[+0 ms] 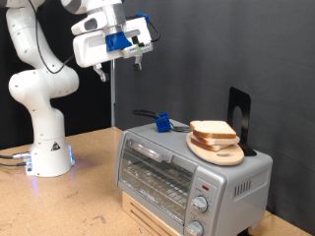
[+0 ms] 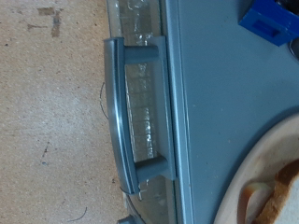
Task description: Make a piece of toast with the oven
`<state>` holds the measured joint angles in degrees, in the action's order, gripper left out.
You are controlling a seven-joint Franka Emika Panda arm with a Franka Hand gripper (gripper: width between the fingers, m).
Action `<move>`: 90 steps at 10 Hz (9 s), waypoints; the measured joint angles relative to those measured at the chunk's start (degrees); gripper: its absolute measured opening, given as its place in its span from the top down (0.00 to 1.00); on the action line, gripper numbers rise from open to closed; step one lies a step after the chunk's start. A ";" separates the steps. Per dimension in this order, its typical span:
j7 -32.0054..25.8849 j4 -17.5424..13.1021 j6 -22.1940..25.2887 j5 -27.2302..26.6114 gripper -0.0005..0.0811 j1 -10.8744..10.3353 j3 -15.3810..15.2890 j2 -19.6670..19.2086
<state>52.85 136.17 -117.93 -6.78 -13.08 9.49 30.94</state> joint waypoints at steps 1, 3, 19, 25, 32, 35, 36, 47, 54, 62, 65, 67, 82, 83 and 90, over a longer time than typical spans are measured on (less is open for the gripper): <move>0.24 -0.11 -1.72 -0.24 0.00 0.06 0.21 -1.67; 0.11 -1.85 -2.61 -0.25 0.00 0.13 0.71 -6.70; -4.32 7.11 -16.56 1.52 0.00 0.27 -0.40 -16.26; -0.80 10.84 -25.25 6.35 0.00 2.15 -0.22 -18.42; 2.39 11.38 -30.15 16.10 0.00 8.95 0.98 -22.26; 5.09 7.87 -34.30 15.99 0.00 10.58 1.38 -28.33; 4.44 6.44 -34.34 15.67 0.00 10.81 1.65 -29.94; 8.64 6.98 -39.85 27.41 0.00 12.79 6.15 -38.08; 9.07 6.84 -38.19 30.22 0.00 12.93 7.08 -42.04; 0.54 14.56 -43.37 21.35 0.00 14.57 8.12 -34.70; -5.80 15.22 -38.83 15.13 0.00 14.60 7.77 -29.50; -19.21 14.60 -36.15 0.28 0.00 13.02 7.31 -29.10; -37.45 -1.78 -4.86 -34.47 0.00 7.28 3.22 -18.31; -39.00 -3.23 -1.99 -35.75 0.00 6.50 3.06 -17.75; -41.52 -10.05 8.79 -16.06 0.00 4.80 -4.07 -14.13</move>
<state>11.32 126.12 -109.14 -22.85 -8.27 5.42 16.82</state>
